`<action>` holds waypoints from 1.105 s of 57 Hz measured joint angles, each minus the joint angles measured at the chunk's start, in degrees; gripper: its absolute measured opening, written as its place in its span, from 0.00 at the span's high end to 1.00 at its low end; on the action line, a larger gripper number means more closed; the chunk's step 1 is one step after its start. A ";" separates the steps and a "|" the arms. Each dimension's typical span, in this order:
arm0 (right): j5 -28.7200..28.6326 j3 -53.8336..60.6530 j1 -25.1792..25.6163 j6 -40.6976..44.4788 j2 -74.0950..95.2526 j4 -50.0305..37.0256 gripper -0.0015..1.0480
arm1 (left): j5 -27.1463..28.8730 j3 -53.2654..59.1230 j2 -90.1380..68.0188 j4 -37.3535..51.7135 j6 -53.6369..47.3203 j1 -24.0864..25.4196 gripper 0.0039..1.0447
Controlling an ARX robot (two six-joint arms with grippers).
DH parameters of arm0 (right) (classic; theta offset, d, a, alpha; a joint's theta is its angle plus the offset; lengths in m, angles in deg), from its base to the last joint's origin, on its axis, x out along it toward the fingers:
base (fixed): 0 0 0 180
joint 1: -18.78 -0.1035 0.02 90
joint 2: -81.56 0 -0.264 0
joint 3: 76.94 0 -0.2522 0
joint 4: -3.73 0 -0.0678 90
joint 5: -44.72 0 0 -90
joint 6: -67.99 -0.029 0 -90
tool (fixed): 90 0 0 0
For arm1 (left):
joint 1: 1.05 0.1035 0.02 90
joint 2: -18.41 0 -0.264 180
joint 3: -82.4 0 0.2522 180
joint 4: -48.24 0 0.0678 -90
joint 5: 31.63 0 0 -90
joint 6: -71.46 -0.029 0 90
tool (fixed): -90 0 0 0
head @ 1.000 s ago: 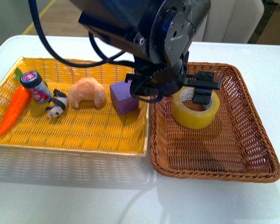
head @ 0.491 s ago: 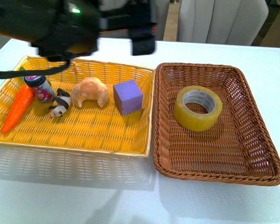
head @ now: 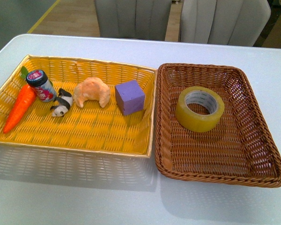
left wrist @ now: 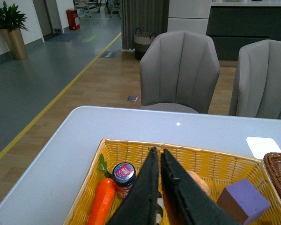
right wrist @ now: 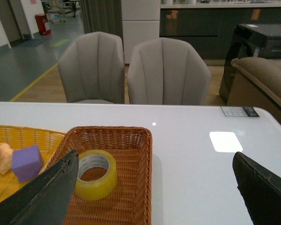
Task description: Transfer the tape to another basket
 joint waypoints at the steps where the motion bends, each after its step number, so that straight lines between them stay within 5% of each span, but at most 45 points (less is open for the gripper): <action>1: 0.00 0.00 0.00 0.00 0.00 0.00 0.09 | -0.48 0.61 1.07 -0.37 -0.09 0.35 0.99; 39: 0.00 0.00 0.00 0.00 0.00 0.00 0.09 | -12.37 11.04 33.42 -22.45 -0.37 12.87 0.99; 63: 0.00 0.00 0.00 0.00 0.00 0.00 0.09 | -12.96 11.61 51.71 -38.84 -0.44 13.11 0.99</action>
